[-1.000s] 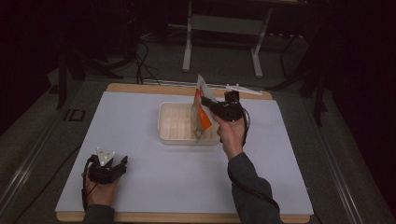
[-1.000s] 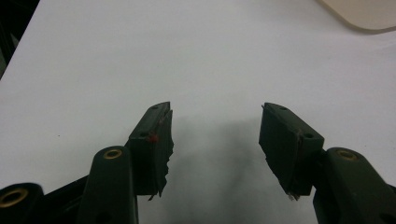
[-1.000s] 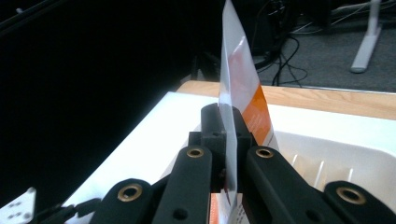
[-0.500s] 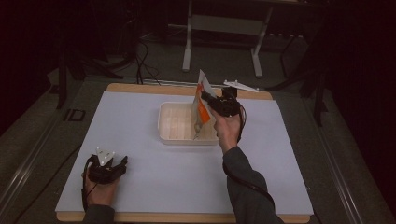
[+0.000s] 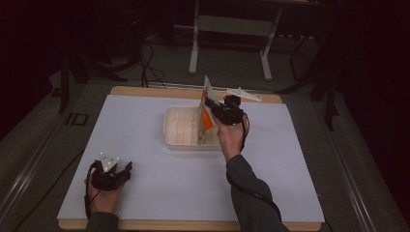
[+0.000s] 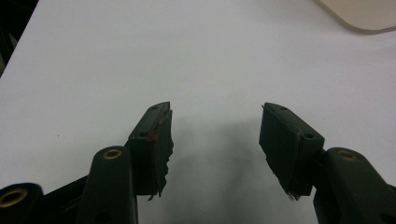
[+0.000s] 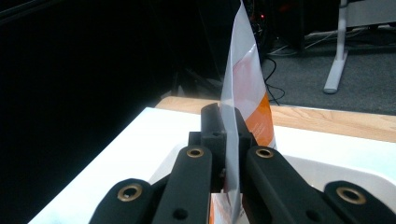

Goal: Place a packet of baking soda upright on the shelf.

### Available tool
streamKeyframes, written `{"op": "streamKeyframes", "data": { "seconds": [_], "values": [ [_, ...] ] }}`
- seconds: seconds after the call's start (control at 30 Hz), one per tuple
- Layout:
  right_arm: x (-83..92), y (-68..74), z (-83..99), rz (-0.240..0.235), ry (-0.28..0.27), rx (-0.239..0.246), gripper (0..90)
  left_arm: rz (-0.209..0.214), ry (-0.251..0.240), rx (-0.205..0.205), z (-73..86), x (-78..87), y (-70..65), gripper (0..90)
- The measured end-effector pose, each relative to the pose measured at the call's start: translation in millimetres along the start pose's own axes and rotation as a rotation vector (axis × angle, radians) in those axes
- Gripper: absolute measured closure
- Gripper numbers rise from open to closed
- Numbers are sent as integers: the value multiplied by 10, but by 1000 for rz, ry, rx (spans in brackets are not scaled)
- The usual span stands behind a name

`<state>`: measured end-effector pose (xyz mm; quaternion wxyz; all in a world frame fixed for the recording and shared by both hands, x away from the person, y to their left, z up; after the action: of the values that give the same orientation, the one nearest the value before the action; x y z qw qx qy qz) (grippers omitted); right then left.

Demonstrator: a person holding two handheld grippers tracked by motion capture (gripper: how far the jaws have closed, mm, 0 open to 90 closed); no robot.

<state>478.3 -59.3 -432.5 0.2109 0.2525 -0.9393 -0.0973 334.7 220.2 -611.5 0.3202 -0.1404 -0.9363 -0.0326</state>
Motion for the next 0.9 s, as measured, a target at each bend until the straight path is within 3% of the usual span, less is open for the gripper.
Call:
{"op": "streamKeyframes", "data": {
  "seconds": [0.57,0.9],
  "values": [
    [58,29,220,29,-26,82,900,1,4,-3,2,-2,-5,438],
    [93,59,256,41,-57,114,900,0,5,-6,3,-1,-5,438]
  ]
}}
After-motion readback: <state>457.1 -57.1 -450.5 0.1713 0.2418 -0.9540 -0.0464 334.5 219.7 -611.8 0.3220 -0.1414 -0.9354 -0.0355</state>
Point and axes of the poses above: each handheld gripper's, and its own axes: x roughly backward along the jaws, z roughly out of its underside, y roughly to its left, the point moved 10 cm from there along -x, roughly forward along the jaws, and after that the axes turned 8 degrees about z, right-handed, at the moved point
